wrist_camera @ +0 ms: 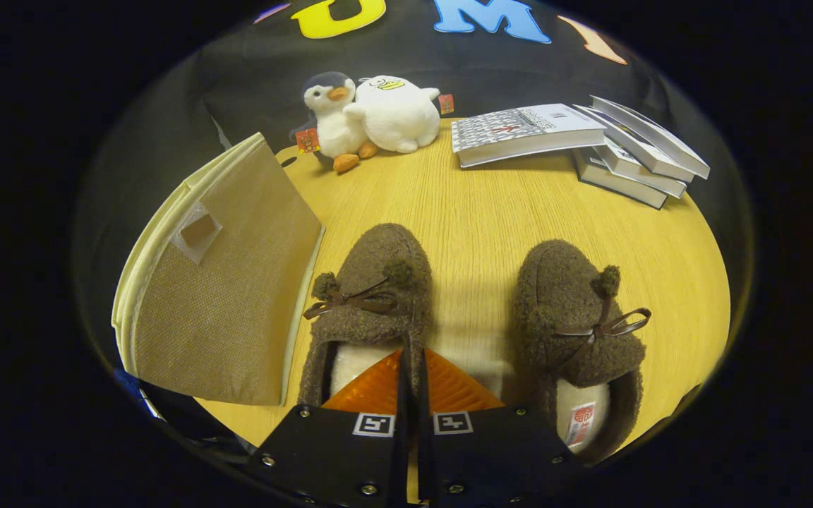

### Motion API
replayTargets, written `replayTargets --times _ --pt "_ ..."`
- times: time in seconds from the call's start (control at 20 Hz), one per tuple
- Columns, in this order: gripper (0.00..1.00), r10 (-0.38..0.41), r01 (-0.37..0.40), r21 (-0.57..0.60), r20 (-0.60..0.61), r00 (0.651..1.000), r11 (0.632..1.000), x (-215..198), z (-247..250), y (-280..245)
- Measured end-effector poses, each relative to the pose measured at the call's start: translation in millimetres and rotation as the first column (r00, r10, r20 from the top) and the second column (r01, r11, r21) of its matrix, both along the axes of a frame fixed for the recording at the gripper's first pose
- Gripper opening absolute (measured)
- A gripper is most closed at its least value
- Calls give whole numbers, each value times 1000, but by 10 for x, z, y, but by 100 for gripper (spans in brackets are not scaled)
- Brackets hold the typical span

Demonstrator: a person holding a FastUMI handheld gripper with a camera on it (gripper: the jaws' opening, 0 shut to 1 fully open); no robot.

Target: Open the storage box then place both shoes into the box .Put the left shoe in first, then the right shoe, with the right side of both shoes facing outward in a uniform manner.

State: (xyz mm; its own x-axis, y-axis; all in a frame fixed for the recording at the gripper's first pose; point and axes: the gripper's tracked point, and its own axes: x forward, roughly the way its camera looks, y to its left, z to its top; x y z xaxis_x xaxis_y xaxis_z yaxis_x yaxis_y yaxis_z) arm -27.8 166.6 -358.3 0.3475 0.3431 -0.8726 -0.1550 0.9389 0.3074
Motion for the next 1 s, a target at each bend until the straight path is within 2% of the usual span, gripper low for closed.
replayTargets --times 0.2,0.35,0.55,1.0 --pt "6 -88 89 56 -30 996 994 75 219 36" --pt "6 -106 106 66 -5 994 992 136 411 22" --pt "6 -173 172 128 -5 985 977 225 724 64" --pt "6 -237 212 245 76 969 946 504 1500 270"
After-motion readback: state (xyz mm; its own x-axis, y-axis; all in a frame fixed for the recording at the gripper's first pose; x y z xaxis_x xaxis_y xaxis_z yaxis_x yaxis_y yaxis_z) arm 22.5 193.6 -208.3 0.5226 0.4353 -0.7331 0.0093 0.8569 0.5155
